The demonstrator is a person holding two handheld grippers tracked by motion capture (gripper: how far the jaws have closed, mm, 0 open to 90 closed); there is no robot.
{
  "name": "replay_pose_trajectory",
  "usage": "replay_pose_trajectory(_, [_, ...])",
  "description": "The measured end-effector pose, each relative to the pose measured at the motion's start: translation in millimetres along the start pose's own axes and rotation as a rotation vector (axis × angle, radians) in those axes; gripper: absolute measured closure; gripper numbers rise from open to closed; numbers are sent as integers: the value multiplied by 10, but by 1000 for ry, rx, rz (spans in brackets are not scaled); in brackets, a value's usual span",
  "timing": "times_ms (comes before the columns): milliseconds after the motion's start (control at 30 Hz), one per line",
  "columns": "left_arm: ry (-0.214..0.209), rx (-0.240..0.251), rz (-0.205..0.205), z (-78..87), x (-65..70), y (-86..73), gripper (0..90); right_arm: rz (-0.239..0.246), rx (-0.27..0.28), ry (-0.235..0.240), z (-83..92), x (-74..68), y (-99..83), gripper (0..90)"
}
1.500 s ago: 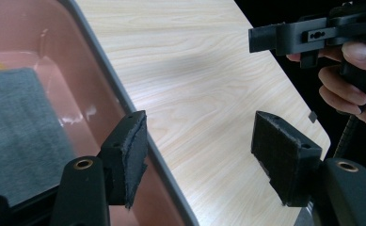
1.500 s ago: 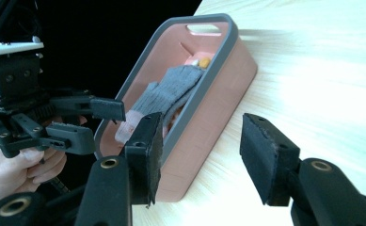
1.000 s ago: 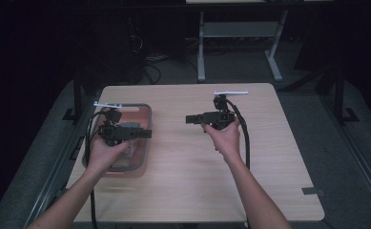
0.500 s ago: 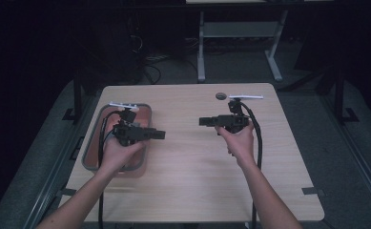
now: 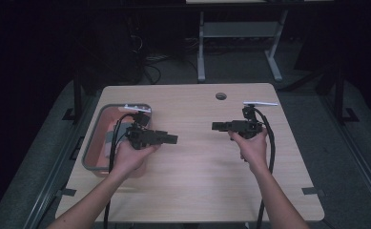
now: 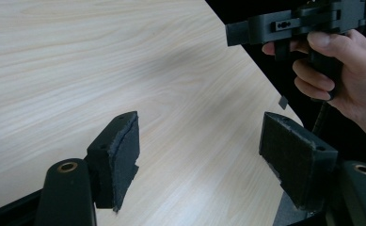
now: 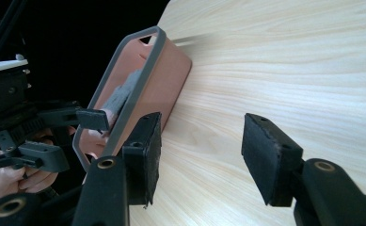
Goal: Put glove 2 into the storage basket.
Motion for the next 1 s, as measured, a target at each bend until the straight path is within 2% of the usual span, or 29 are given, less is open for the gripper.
replay_pose_trajectory(167, [-11, -2, -12, -84, 67, 2, 286, -13, -1, -9, 69, 105, -71, 469])
replay_pose_trajectory(267, [-20, -8, -15, -118, 102, -3, 285, -18, 5, -2, 101, 117, -86, 469])
replay_pose_trajectory(300, [-23, -12, -29, -144, 133, -11, 285, -18, 4, -6, 122, 128, -101, 469])
replay_pose_trajectory(567, [-35, -12, -44, -227, 193, -52, 284, -38, 14, -13, 239, 237, -194, 468])
replay_pose_trajectory(600, [-36, -12, -42, -243, 199, -60, 284, -42, 14, -27, 269, 284, -223, 467])
replay_pose_trajectory(667, [-36, -17, -44, -276, 210, -74, 284, -49, 18, -16, 293, 309, -248, 467])
replay_pose_trajectory(1000, [-51, -21, -77, -421, 321, -120, 284, -66, 16, -24, 352, 425, -356, 462])
Point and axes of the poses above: each handheld gripper's, and its own axes: z roughly backward along the jaws, y roughly out of its top, x roughly to its right, the point moved 6 cm from there along -z, roughly forward along the jaws, and after that the axes turned 12 degrees about -x, right-handed, at the moved point
